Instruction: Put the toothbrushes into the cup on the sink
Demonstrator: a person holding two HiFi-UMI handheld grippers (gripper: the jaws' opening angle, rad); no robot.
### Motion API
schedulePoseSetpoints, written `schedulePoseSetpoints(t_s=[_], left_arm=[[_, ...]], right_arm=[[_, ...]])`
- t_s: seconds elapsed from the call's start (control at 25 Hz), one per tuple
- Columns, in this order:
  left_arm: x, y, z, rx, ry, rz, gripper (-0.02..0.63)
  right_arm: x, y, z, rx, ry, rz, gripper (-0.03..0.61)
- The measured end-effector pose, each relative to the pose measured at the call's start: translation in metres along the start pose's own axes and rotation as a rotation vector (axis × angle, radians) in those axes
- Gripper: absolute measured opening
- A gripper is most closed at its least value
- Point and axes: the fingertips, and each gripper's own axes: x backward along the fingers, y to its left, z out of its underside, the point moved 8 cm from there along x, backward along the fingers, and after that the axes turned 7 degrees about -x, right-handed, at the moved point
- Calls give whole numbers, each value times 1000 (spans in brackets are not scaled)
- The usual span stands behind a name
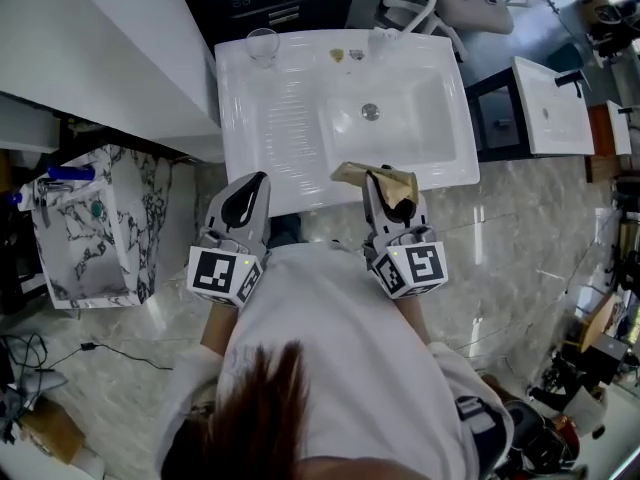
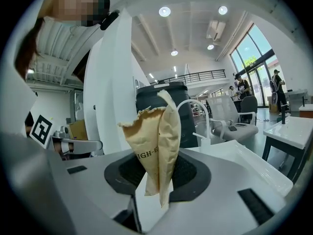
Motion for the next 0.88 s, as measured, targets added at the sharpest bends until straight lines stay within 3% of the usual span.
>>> schedulePoseSetpoints(t_s=[0.4,0.88], left_arm=[[-33,38,-1,17,27,12,15],[-41,40,-2,28,36,-46,15]], right_arm=[[-51,-7,-13,-10,-6,22,115],[-68,-15,-19,-9,14,-38,115]])
